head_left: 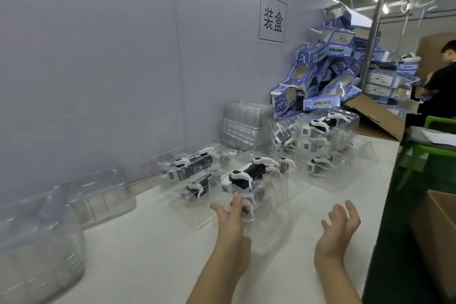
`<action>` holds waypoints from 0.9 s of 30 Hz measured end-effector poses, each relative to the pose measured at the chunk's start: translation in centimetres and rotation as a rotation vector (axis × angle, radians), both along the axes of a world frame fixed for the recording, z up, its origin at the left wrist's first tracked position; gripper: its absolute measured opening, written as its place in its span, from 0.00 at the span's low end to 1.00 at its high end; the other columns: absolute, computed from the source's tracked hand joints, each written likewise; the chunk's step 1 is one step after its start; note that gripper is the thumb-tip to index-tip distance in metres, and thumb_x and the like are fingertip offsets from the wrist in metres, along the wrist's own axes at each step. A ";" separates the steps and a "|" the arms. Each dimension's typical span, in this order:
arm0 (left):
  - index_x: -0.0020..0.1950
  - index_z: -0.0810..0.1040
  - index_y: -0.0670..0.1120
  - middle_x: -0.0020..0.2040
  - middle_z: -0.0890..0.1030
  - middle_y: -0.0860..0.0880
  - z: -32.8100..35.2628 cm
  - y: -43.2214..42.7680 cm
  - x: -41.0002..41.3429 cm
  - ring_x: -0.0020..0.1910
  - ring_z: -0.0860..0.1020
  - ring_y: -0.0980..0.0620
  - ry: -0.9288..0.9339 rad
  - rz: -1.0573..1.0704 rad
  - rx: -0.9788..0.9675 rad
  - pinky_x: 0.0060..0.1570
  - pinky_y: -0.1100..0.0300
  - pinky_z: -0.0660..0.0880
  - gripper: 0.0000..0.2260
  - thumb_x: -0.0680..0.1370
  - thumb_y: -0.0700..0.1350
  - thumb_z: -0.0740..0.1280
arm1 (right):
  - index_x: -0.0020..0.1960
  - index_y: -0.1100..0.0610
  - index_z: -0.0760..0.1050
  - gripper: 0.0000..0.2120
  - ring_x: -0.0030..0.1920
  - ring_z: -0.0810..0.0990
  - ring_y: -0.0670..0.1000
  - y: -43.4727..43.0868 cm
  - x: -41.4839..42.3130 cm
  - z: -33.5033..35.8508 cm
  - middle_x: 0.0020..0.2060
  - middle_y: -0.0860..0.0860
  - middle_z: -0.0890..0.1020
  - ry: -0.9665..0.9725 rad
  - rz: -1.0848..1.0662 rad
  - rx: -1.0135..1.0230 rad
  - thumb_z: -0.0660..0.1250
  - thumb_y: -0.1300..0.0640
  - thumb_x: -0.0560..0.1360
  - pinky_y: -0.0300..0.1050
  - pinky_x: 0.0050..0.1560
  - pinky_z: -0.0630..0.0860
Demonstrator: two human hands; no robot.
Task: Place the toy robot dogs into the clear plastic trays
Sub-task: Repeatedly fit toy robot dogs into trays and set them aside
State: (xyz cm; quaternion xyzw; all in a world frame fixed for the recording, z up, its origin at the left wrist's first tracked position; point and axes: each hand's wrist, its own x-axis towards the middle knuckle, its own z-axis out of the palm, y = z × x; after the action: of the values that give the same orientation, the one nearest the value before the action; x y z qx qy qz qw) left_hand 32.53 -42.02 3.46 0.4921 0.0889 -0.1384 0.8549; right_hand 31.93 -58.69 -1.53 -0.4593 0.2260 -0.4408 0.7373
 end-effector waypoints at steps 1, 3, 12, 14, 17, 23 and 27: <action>0.75 0.34 0.66 0.81 0.47 0.52 0.1 -0.5 0.5 0.79 0.46 0.47 0.004 -0.002 -0.003 0.74 0.42 0.48 0.37 0.80 0.57 0.61 | 0.73 0.52 0.62 0.24 0.70 0.67 0.55 -0.2 0.3 -0.1 0.72 0.57 0.66 0.002 0.012 0.002 0.59 0.52 0.79 0.52 0.68 0.66; 0.75 0.34 0.65 0.81 0.45 0.50 0.3 -1.6 1.3 0.79 0.46 0.45 0.013 -0.010 0.042 0.74 0.43 0.50 0.37 0.80 0.57 0.61 | 0.73 0.50 0.63 0.19 0.71 0.67 0.55 -0.2 0.9 -0.5 0.72 0.57 0.66 0.020 0.061 -0.038 0.56 0.56 0.82 0.53 0.69 0.65; 0.76 0.34 0.63 0.80 0.41 0.47 0.5 -3.4 3.5 0.79 0.46 0.40 0.066 -0.050 0.067 0.74 0.36 0.48 0.42 0.79 0.57 0.66 | 0.72 0.49 0.65 0.18 0.72 0.66 0.57 0.1 1.9 -1.0 0.72 0.57 0.65 0.045 0.177 -0.106 0.55 0.58 0.83 0.54 0.70 0.65; 0.78 0.36 0.61 0.81 0.45 0.49 0.5 -2.3 3.0 0.79 0.49 0.39 0.071 -0.063 0.067 0.72 0.36 0.50 0.42 0.79 0.55 0.67 | 0.72 0.49 0.65 0.18 0.72 0.66 0.57 0.2 1.9 -1.1 0.72 0.57 0.65 0.040 0.197 -0.141 0.55 0.57 0.83 0.54 0.69 0.65; 0.80 0.45 0.58 0.80 0.52 0.48 0.7 0.9 1.7 0.76 0.55 0.37 0.120 -0.031 0.126 0.70 0.39 0.59 0.39 0.78 0.50 0.68 | 0.72 0.48 0.66 0.18 0.72 0.66 0.56 0.6 1.6 -1.0 0.72 0.58 0.66 0.045 0.218 -0.209 0.55 0.57 0.83 0.51 0.68 0.65; 0.60 0.74 0.51 0.57 0.76 0.51 1.5 15.2 -3.4 0.59 0.77 0.46 -0.073 0.275 0.236 0.55 0.48 0.74 0.10 0.80 0.42 0.65 | 0.63 0.41 0.70 0.20 0.59 0.73 0.44 2.9 -0.7 -0.1 0.63 0.55 0.70 -0.039 0.078 -0.576 0.63 0.49 0.71 0.49 0.63 0.67; 0.53 0.76 0.51 0.55 0.78 0.51 1.1 26.0 -7.1 0.49 0.78 0.54 -0.282 0.895 0.405 0.47 0.59 0.74 0.12 0.77 0.35 0.68 | 0.53 0.68 0.74 0.30 0.54 0.70 0.42 9.4 -1.2 1.6 0.56 0.46 0.69 -0.317 -0.041 -0.807 0.64 0.39 0.71 0.47 0.58 0.68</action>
State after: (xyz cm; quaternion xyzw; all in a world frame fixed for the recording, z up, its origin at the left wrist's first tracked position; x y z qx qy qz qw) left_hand 25.43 -16.01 4.60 0.5753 0.1999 0.3292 0.7216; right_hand 30.68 -49.31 0.04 -0.6327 -0.0714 -0.5736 0.5153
